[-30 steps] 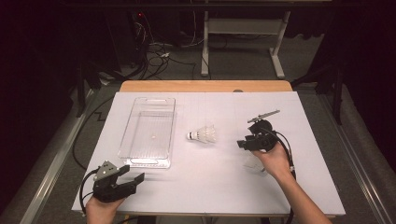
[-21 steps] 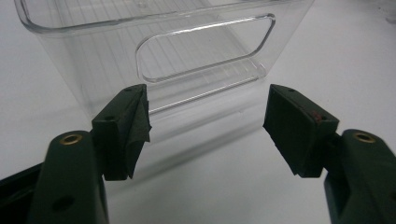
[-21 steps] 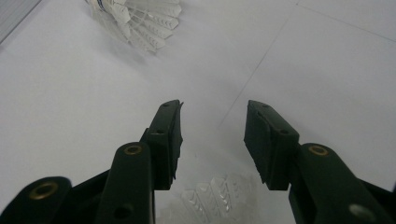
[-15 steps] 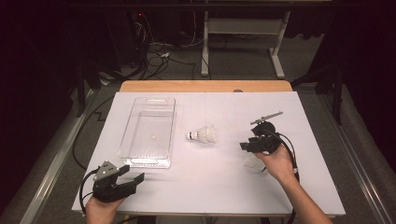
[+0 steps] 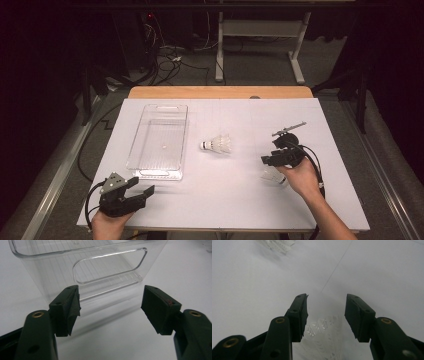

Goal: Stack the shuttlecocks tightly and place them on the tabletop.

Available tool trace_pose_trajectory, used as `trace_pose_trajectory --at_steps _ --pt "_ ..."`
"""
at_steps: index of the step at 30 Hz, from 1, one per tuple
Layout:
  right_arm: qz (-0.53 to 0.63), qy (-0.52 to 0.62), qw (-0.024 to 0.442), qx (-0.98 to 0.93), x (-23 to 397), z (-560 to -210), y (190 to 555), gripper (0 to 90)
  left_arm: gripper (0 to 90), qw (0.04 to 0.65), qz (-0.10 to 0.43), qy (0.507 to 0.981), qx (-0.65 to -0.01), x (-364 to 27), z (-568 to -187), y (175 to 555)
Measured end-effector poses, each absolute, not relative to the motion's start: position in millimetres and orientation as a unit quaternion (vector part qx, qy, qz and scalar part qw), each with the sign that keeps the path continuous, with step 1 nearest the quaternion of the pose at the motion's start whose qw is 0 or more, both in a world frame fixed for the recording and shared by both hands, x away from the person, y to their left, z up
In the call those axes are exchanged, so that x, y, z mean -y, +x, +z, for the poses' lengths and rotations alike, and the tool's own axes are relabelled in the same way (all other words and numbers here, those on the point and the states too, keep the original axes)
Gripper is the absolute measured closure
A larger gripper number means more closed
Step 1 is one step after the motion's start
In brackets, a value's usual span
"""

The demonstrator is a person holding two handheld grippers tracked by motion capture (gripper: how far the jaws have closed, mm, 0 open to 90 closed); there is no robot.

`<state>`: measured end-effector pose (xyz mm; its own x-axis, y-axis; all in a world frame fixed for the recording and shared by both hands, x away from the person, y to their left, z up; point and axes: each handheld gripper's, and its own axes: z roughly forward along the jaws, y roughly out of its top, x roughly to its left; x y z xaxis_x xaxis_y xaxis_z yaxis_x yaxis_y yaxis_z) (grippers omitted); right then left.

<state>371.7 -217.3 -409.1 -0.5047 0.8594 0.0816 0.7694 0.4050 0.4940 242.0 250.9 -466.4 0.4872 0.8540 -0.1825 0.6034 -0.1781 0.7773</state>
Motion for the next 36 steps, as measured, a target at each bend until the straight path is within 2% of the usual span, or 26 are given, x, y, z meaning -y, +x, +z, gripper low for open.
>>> trace_pose_trajectory --at_steps 16,36 --pt "0.217 0.495 0.076 -0.838 219.0 -410.7 371.6 57.3 32.0 0.42 0.149 0.753 -0.484 -250.9 -466.5 242.0" --pt "0.188 0.48 0.071 -0.854 214.3 -408.9 373.0 73.0 32.0 0.421 0.149 0.753 -0.484 -250.6 -466.3 241.7"
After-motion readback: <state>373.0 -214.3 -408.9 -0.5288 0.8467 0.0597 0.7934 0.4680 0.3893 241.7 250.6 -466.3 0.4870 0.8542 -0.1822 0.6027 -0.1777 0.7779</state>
